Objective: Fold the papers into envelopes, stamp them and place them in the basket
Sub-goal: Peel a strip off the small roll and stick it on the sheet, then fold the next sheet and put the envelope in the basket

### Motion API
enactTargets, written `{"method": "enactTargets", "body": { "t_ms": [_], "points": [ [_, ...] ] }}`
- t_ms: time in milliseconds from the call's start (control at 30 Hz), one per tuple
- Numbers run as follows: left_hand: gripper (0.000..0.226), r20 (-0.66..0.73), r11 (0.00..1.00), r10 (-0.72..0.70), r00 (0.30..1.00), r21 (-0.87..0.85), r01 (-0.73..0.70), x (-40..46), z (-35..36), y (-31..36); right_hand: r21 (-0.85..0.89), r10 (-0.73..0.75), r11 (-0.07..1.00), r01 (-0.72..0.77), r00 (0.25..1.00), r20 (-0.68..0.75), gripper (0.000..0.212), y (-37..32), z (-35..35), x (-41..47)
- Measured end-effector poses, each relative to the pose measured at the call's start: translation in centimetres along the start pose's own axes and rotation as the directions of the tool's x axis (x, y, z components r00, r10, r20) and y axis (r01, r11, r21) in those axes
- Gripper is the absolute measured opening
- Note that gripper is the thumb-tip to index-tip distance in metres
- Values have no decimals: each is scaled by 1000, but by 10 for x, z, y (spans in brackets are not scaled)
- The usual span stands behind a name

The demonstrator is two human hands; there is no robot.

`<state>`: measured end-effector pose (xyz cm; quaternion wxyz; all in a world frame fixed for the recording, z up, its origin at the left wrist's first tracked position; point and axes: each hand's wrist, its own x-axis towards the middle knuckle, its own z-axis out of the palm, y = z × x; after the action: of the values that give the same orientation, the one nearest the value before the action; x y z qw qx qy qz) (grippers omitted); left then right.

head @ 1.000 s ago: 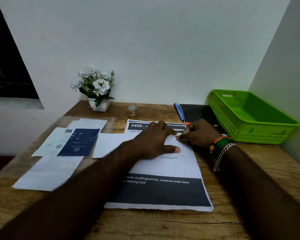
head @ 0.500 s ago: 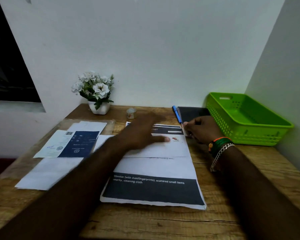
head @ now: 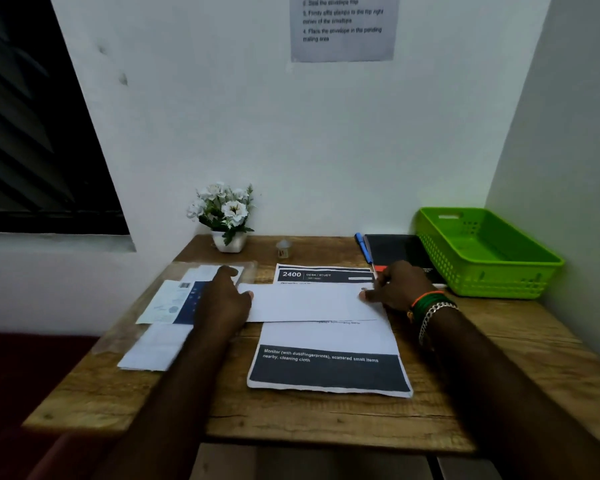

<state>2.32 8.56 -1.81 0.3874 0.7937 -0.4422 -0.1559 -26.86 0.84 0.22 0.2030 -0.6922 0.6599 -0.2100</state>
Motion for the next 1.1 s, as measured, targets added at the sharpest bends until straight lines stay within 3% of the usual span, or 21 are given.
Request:
{"method": "enactTargets", "body": {
  "t_ms": [67, 133, 267, 367, 433, 600, 767, 867, 933, 967, 1000, 1033, 1100],
  "points": [
    [45, -53, 990, -28, 998, -136, 21, -2, -4, 2, 84, 25, 996, -22, 999, -33, 36, 0, 2, -10],
    [39, -91, 940, -101, 991, -336, 65, -6, -10, 2, 305, 76, 950, -69, 997, -12, 32, 2, -3, -21],
    [18, -58, 741, -224, 973, -658, 131, -12, -20, 2, 556, 64, 820, -134, 988, 143, 14, 7, -29, -43],
    [19, 3, 562, -262, 965, -813, 155, -20, -22, 19, 685, 80, 692, -227, 967, 240, 11, 16, -48, -62],
    [21, 28, 485, -223, 974, -864, 136, -25, -18, 44, 737, 85, 642, -209, 975, 203, 5, 26, -63, -74],
    [15, 108, 455, -43, 993, -883, 116, -30, 11, 133, 832, 241, 548, -93, 969, -50, 15, 63, -109, -94],
    [36, 367, 301, 215, 905, -907, 296, -58, 52, 217, 937, 447, 349, 17, 876, -183, 2, 115, -145, -108],
    [46, 406, 324, 306, 861, -895, 307, -72, 83, 244, 958, 536, 273, 90, 813, -229, 4, 132, -149, -109],
    [43, 374, 566, 359, 855, -816, 119, -80, 113, 249, 977, 570, 163, 136, 796, -206, 7, 131, -148, -109],
    [41, 319, 717, 436, 841, -688, -111, -85, 127, 247, 979, 581, 134, 156, 788, -205, 12, 130, -146, -107],
    [43, 297, 786, 535, 791, -518, -338, -90, 141, 244, 978, 582, 113, 175, 786, -208, 15, 126, -145, -104],
    [48, 302, 770, 628, 717, -376, -516, -96, 154, 239, 977, 579, 98, 187, 788, -209, 15, 125, -142, -98],
    [54, 350, 704, 707, 615, -260, -661, -108, 175, 227, 982, 572, 75, 171, 799, -183, 14, 121, -136, -86]
  ]
}}
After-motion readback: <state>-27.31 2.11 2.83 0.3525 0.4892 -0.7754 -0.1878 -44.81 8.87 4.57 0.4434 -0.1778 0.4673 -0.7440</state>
